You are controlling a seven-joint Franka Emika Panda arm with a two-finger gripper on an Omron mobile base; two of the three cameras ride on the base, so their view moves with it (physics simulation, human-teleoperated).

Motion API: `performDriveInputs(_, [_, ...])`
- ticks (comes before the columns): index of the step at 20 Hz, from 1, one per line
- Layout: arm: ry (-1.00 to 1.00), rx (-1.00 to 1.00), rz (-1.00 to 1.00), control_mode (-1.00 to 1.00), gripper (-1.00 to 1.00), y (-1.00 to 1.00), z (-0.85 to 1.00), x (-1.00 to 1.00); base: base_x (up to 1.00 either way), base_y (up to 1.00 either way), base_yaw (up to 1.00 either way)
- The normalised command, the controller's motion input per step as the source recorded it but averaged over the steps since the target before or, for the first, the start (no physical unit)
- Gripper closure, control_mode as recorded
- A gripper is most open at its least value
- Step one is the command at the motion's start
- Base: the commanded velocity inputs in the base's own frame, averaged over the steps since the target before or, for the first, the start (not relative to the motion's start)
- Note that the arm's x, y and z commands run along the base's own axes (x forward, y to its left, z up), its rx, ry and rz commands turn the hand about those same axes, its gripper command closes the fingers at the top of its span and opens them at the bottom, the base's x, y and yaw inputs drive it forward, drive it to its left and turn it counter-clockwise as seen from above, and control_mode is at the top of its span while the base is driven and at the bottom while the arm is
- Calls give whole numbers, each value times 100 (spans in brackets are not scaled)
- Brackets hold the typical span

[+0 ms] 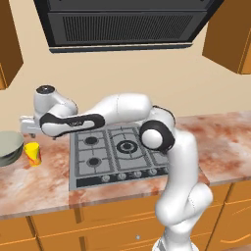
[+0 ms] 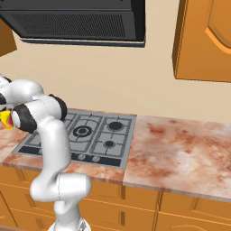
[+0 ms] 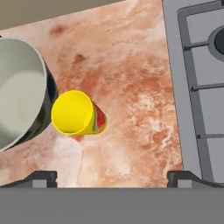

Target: Pick the cup and bowl from the counter and place them on the counter next to the sink.

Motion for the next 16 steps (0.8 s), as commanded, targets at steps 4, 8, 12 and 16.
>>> performDriveInputs(4, [1,0,0,-100,-100,14,-15,26,0,0,0])
performDriveInputs(8, [0,0,0,-100,-100,14,-19,31,0,0,0])
performDriveInputs(12, [0,0,0,-100,-100,18,-18,31,0,0,0])
performDriveInputs(16, [1,0,0,-100,-100,21,-15,19,0,0,0])
